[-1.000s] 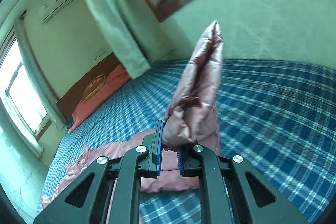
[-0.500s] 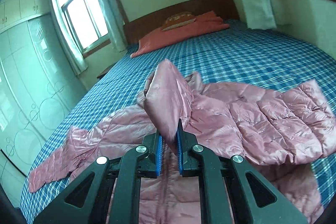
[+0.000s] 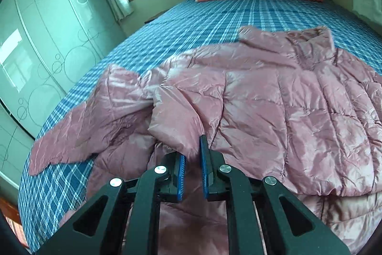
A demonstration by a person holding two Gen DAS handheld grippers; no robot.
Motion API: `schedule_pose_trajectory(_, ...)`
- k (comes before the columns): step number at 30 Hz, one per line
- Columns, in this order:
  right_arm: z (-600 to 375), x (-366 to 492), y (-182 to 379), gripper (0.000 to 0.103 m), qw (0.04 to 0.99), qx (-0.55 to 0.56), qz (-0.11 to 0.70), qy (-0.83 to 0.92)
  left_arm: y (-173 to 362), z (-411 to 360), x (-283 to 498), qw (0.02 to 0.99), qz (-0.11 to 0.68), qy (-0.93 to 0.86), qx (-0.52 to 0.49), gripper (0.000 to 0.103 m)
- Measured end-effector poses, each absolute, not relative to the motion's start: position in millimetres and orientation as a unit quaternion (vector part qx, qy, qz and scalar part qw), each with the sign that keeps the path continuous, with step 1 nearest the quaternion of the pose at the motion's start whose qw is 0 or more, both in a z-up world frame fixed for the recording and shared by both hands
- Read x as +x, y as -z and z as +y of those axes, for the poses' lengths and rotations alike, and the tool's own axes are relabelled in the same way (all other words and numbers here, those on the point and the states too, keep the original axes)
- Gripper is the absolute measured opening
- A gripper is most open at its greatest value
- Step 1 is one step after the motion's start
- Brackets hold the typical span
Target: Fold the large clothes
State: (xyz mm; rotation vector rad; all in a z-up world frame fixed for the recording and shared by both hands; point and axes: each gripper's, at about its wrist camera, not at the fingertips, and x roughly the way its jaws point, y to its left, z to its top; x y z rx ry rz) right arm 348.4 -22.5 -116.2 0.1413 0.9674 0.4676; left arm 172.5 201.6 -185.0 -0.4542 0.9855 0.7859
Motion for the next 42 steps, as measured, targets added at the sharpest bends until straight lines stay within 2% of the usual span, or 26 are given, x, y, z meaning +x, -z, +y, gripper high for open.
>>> schedule_pose_trajectory(2, -12, 345, 123, 0.018, 0.850, 0.049, 0.471, -0.232, 184, 199, 171, 0.784, 0.457, -0.364, -0.210, 0.101)
schedule_pose_trajectory(3, -11, 342, 120, 0.030, 0.849, 0.044, 0.467, -0.243, 184, 199, 171, 0.784, 0.458, -0.364, -0.210, 0.101)
schedule_pose_trajectory(4, -11, 338, 116, 0.038, 0.847, 0.043, 0.465, -0.254, 185, 199, 172, 0.784, 0.457, -0.364, -0.210, 0.101)
schedule_pose_trajectory(5, -13, 333, 110, 0.052, 0.846, 0.043, 0.463, -0.262, 184, 198, 171, 0.784, 0.457, -0.364, -0.210, 0.101)
schedule_pose_trajectory(6, -16, 327, 104, 0.054, 0.848, 0.043, 0.456, -0.267, 185, 201, 172, 0.784, 0.457, -0.364, -0.210, 0.101)
schedule_pose_trajectory(10, -69, 306, 70, 0.054, 0.874, 0.062, 0.417, -0.244, 185, 200, 172, 0.784, 0.456, -0.364, -0.211, 0.101)
schedule_pose_trajectory(13, -133, 308, 61, 0.054, 0.900, 0.056, 0.406, -0.147, 184, 197, 171, 0.784, 0.456, -0.364, -0.210, 0.101)
schedule_pose_trajectory(17, -205, 322, 90, 0.054, 0.906, 0.007, 0.424, 0.005, 185, 198, 171, 0.785, 0.456, -0.364, -0.211, 0.101)
schedule_pose_trajectory(19, -228, 335, 126, 0.054, 0.875, 0.008, 0.483, 0.030, 185, 196, 170, 0.785, 0.455, -0.364, -0.210, 0.101)
schedule_pose_trajectory(23, -236, 339, 120, 0.055, 0.878, 0.011, 0.479, 0.002, 186, 198, 171, 0.786, 0.454, -0.364, -0.210, 0.101)
schedule_pose_trajectory(28, -258, 373, 96, 0.055, 0.900, 0.031, 0.433, 0.039, 188, 198, 172, 0.785, 0.454, -0.365, -0.209, 0.101)
schedule_pose_trajectory(33, -277, 415, 139, 0.057, 0.872, 0.040, 0.484, 0.061, 188, 197, 171, 0.786, 0.454, -0.365, -0.209, 0.101)
schedule_pose_trajectory(35, -272, 419, 131, 0.057, 0.873, 0.018, 0.483, 0.063, 189, 198, 170, 0.786, 0.453, -0.364, -0.211, 0.101)
schedule_pose_trajectory(38, -279, 416, 114, 0.057, 0.890, 0.043, 0.449, 0.066, 190, 198, 170, 0.787, 0.452, -0.364, -0.210, 0.101)
schedule_pose_trajectory(41, -286, 426, 144, 0.063, 0.875, 0.029, 0.479, 0.069, 191, 201, 170, 0.787, 0.452, -0.366, -0.208, 0.101)
schedule_pose_trajectory(42, -286, 422, 138, 0.064, 0.882, 0.025, 0.465, 0.072, 192, 202, 170, 0.786, 0.452, -0.365, -0.209, 0.101)
